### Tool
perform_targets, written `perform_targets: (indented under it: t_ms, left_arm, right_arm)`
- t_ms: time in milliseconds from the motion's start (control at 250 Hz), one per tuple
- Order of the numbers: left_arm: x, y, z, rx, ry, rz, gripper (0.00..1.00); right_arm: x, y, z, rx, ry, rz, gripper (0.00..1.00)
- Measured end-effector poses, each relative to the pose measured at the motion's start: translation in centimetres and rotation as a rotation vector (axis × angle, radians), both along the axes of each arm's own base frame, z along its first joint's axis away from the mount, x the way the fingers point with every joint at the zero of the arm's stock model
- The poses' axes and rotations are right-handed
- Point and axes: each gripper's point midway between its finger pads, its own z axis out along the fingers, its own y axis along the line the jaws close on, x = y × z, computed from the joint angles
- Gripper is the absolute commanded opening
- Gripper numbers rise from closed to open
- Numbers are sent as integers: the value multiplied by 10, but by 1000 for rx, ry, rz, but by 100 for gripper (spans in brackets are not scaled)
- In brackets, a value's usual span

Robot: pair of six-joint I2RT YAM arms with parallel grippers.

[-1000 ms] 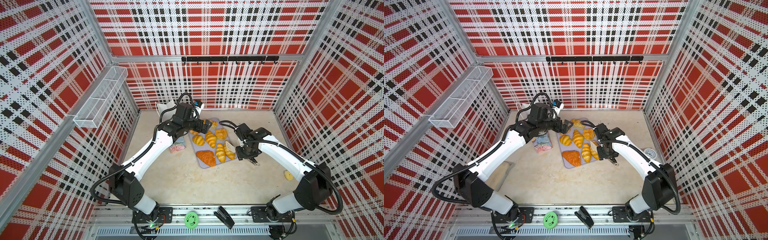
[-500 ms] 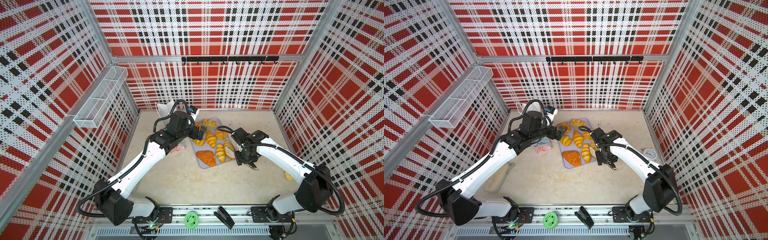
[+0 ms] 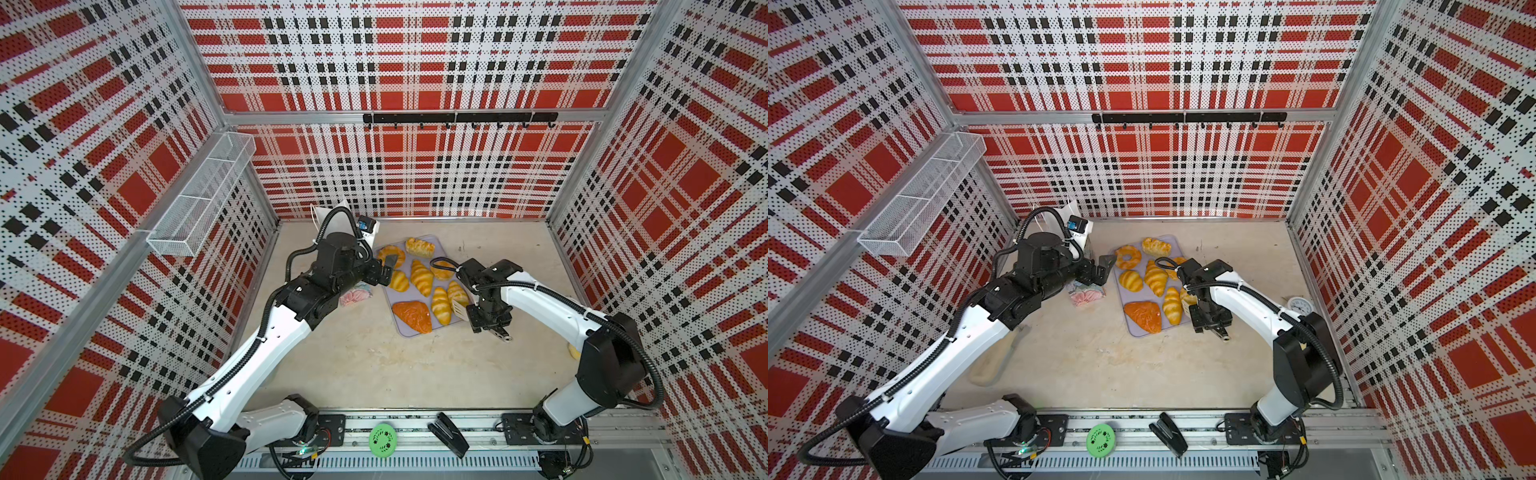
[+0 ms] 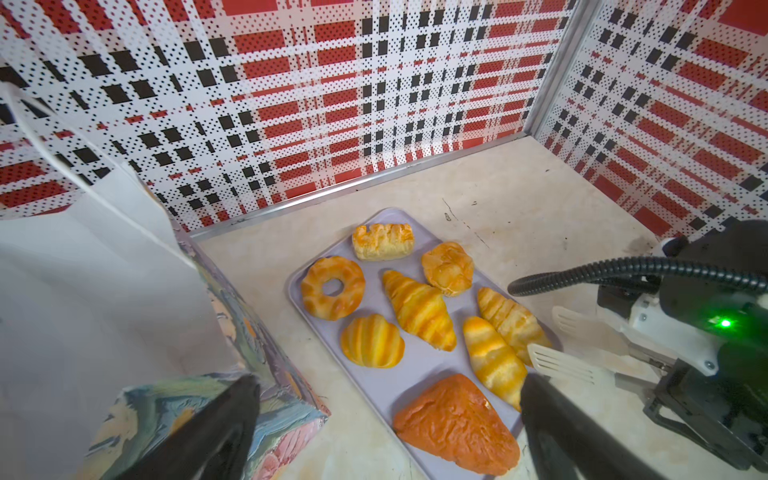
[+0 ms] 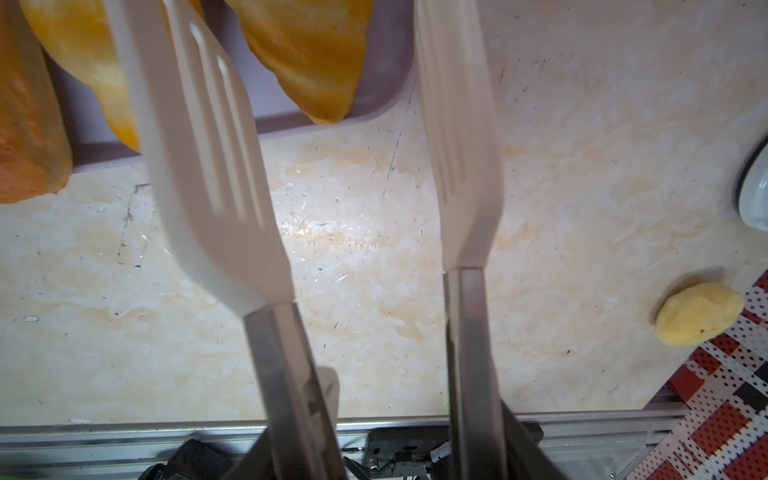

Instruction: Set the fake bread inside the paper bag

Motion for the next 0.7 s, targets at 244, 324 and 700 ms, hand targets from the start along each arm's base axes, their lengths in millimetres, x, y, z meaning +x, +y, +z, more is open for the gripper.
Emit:
perform_targets:
  t_ms: [244, 324, 700]
  left_arm:
    - [-10, 17, -3, 2, 12, 38, 99]
    - [-13, 21, -4, 3, 16, 45, 100]
    - [-20, 37, -14, 18, 45, 80, 99]
  right_arm:
    - [6, 3, -6, -16, 13, 0, 54]
    - [11, 5, -5, -15, 4, 1, 54]
    - [25, 10, -6, -39, 1, 7, 54]
